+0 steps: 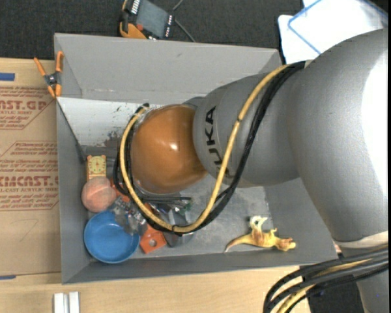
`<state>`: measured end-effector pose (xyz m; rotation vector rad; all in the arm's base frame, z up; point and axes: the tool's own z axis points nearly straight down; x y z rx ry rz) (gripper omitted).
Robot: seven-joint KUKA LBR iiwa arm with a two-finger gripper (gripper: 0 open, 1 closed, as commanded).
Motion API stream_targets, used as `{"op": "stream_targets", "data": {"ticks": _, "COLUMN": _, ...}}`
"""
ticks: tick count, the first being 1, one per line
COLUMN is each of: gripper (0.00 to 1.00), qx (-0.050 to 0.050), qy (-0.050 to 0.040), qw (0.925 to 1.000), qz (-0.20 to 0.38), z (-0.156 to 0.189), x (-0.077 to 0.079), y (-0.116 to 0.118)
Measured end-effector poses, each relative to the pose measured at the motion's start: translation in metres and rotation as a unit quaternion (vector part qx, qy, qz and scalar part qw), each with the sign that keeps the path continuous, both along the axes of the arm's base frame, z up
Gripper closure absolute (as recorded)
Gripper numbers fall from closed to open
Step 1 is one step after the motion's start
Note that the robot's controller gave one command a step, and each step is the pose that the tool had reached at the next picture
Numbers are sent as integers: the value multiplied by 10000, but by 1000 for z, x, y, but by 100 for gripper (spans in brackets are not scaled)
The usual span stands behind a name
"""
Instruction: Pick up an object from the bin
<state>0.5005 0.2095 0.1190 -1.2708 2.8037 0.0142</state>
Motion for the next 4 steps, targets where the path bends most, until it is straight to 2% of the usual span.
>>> {"op": "stream_targets", "data": {"ticks": 1, "gripper": 100, "qx": 30, "qy": 41, "qw": 9982, "qz": -593, "z": -7, "x": -15, "y": -27}}
{"op": "stream_targets", "data": {"ticks": 2, "gripper": 100, "qx": 4, "qy": 17, "qw": 9998, "qz": 216, "z": -26, "x": -5, "y": -24}}
{"op": "stream_targets", "data": {"ticks": 3, "gripper": 100, "qx": 30, "qy": 32, "qw": 9999, "qz": -117, "z": -34, "x": 9, "y": -16}}
{"op": "stream_targets", "data": {"ticks": 4, "gripper": 100, "qx": 84, "qy": 51, "qw": 9977, "qz": -675, "z": -38, "x": 17, "y": -21}}
